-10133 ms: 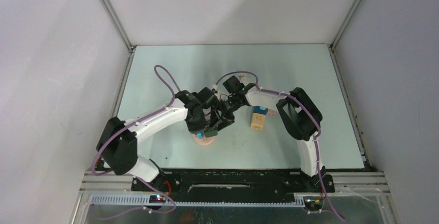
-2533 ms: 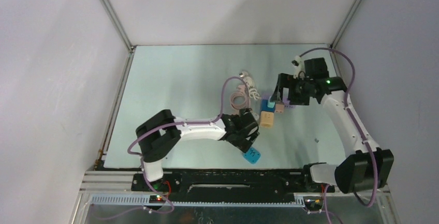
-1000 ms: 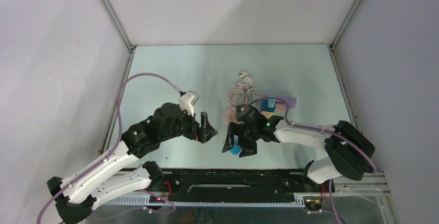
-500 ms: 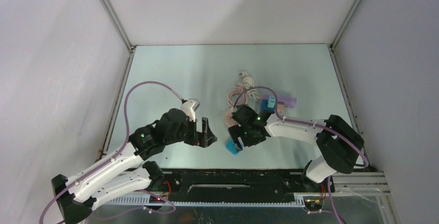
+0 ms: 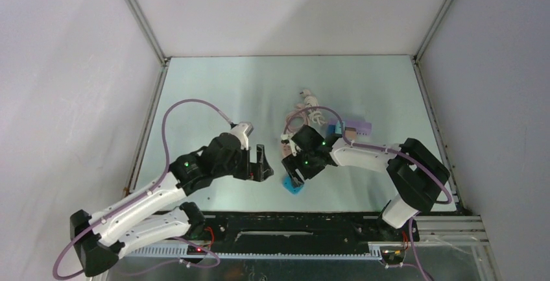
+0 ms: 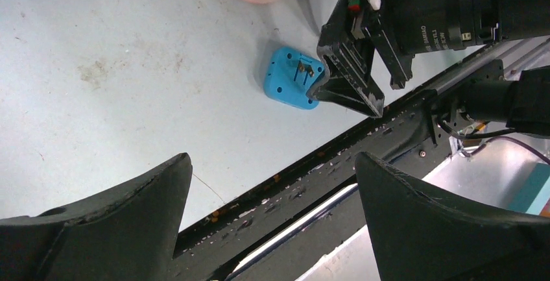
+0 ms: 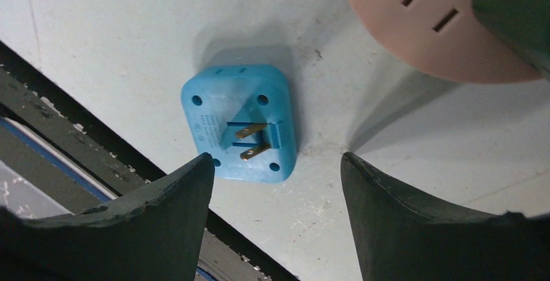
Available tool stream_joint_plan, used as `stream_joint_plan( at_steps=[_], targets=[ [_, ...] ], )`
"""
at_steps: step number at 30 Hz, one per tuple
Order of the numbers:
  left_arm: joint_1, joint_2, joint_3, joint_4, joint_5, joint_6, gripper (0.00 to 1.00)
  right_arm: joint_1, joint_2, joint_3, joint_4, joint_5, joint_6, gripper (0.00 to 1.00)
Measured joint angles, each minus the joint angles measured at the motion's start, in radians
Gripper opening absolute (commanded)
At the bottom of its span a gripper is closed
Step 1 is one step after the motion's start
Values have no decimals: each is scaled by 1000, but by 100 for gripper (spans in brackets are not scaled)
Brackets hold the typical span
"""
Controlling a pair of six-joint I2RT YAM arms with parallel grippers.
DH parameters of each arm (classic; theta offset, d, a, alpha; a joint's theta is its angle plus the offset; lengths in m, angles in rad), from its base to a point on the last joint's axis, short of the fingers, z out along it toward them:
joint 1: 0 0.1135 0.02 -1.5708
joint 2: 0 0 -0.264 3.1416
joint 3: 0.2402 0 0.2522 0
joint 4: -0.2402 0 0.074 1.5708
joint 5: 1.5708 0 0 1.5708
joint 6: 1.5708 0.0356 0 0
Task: Insert the plug
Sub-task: Pick up the plug from the center of the board.
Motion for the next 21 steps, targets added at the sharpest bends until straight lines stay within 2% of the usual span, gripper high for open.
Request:
stream_joint_plan(
  at_steps=[2,7,11,13,16,21],
  targets=[
    [0,19,8,1,-1,0,100,-2,4,0,11,-19,-8,68],
    [0,50,24,1,-5,0,100,-9,33,5,41,-22,-6,45],
    [0,51,25,0,-5,-5,100,-14,56,24,71,-57,11,14],
    [0,50,25,0,-5,-7,100,-15,58,31,77,-63,8,6],
    [2,44,25,-5,-5,-16,100,-23,58,43,105,-67,13,0],
    [33,-6,9,2,8,-40,100,-36,60,43,105,-79,19,0]
  ],
)
